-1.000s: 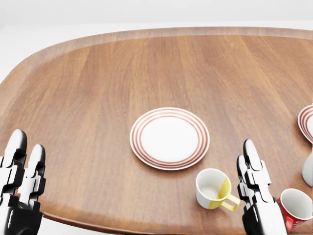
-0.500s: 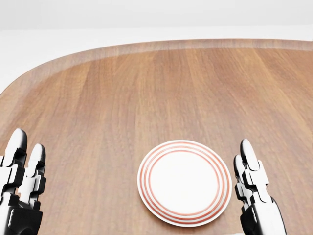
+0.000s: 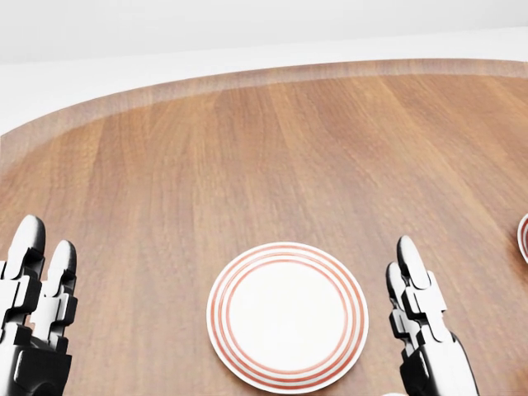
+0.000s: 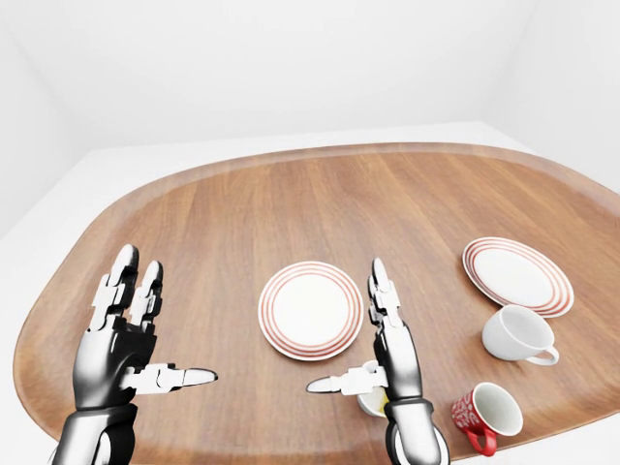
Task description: Put the red mug on the left plate.
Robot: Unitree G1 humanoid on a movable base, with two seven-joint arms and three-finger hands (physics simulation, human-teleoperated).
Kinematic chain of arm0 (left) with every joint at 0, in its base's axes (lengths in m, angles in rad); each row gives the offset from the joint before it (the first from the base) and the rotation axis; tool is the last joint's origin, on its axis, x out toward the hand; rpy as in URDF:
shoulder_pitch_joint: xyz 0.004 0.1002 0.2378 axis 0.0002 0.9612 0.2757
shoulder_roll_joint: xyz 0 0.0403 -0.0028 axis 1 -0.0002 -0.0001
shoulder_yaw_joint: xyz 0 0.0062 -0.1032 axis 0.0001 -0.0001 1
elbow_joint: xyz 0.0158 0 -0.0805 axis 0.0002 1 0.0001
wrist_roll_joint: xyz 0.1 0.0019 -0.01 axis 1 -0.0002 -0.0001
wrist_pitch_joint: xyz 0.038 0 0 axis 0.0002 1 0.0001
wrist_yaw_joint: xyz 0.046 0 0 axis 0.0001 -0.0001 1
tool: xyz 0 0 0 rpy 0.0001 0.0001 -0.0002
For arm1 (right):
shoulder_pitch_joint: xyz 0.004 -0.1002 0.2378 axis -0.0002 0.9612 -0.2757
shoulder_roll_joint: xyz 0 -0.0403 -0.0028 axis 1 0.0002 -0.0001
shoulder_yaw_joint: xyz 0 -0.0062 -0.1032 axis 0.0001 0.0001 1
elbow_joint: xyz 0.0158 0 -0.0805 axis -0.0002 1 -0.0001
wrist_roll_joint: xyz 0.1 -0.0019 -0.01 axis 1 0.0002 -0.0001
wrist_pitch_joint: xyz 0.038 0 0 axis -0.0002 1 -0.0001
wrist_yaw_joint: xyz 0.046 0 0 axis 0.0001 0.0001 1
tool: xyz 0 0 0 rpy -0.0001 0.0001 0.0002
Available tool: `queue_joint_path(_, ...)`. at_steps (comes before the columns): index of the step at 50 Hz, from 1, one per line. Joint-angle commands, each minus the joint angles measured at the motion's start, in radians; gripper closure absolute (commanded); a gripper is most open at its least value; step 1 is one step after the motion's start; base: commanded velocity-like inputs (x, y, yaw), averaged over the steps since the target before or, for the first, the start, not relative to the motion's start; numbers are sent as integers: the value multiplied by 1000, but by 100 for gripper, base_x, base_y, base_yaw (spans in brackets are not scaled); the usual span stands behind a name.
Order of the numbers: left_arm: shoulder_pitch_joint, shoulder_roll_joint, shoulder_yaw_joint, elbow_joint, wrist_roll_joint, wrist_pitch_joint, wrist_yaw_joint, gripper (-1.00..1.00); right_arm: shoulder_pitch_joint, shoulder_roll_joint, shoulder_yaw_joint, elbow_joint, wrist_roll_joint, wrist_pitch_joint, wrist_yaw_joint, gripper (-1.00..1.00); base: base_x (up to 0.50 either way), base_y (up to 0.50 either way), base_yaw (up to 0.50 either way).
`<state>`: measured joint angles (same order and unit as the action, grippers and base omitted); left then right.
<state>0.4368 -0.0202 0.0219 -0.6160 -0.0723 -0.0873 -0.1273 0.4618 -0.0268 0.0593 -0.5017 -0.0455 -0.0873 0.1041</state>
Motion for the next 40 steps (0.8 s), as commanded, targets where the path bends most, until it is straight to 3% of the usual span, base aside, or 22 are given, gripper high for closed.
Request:
queue_joint_path(1, 2, 0, 0, -1, 0, 0, 0, -100, 4, -2, 2, -1, 2, 0, 8, -100, 51, 1, 0)
queue_joint_path(22, 0, -1, 3, 8, 1, 0, -1, -100, -45, 14, -34, 43, -33, 0, -49, -100, 46, 1, 0)
queue_joint_path(23, -8, -2, 1, 9, 4, 0, 3, -100, -96, 11, -71, 70, -60, 61, -70, -100, 0, 0, 0)
queue_joint_path(26, -11, -1, -7, 13, 15, 0, 10, -100, -175, 18, -160, 109, -78, 175, -95, -100, 0, 0, 0)
queue_joint_path(30, -3, 4, -14, 3, 15, 0, 14, -100, -286, 12, -257, 120, -278, 175, -263, -100, 0, 0, 0)
queue_joint_path(31, -10, 4, -17, 7, 18, 0, 16, -100, -329, -19, -282, 94, -350, 175, -270, -100, 0, 0, 0)
queue_joint_path(40, -25, 10, -14, 18, 18, 0, 24, -100, -491, -142, -379, 24, -522, 175, -86, -100, 0, 0, 0)
